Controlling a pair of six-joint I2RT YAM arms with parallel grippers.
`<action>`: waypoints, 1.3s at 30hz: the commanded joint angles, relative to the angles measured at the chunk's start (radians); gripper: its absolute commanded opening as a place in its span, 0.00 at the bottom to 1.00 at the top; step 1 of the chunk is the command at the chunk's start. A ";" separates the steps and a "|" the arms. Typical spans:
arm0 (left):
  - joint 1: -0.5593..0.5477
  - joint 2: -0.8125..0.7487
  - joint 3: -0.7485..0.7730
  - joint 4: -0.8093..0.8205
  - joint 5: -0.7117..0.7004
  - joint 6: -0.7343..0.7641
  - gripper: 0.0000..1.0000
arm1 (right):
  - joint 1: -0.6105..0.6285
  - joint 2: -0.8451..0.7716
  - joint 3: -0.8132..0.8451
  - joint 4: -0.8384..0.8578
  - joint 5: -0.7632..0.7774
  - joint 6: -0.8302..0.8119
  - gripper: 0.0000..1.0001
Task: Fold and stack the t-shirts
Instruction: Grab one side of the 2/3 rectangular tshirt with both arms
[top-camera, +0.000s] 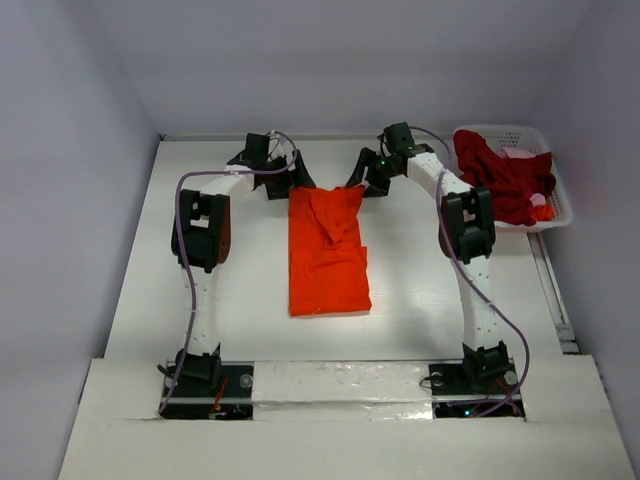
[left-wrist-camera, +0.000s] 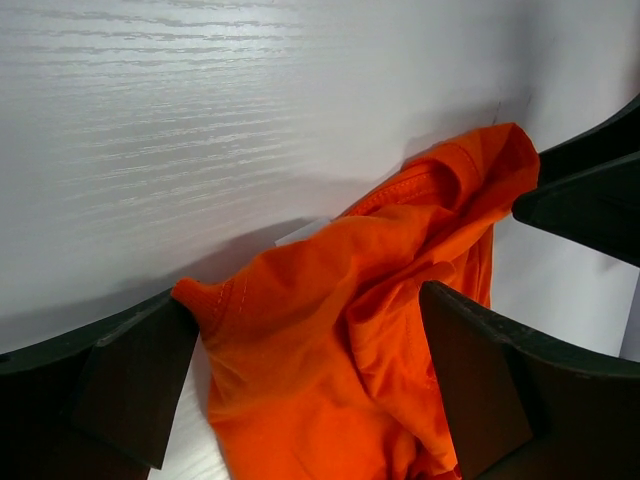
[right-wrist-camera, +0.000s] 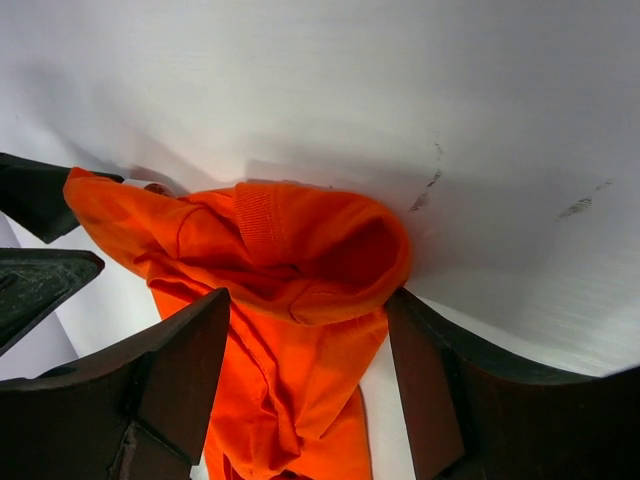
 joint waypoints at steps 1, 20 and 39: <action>-0.005 0.021 0.025 -0.041 0.018 0.001 0.89 | 0.007 -0.002 0.039 0.036 -0.019 0.004 0.69; -0.005 0.012 0.043 -0.068 -0.029 -0.005 0.77 | 0.016 -0.011 0.019 0.053 -0.018 0.015 0.63; -0.005 0.041 0.071 -0.103 -0.081 -0.018 0.54 | 0.016 -0.009 0.024 0.052 -0.013 0.013 0.59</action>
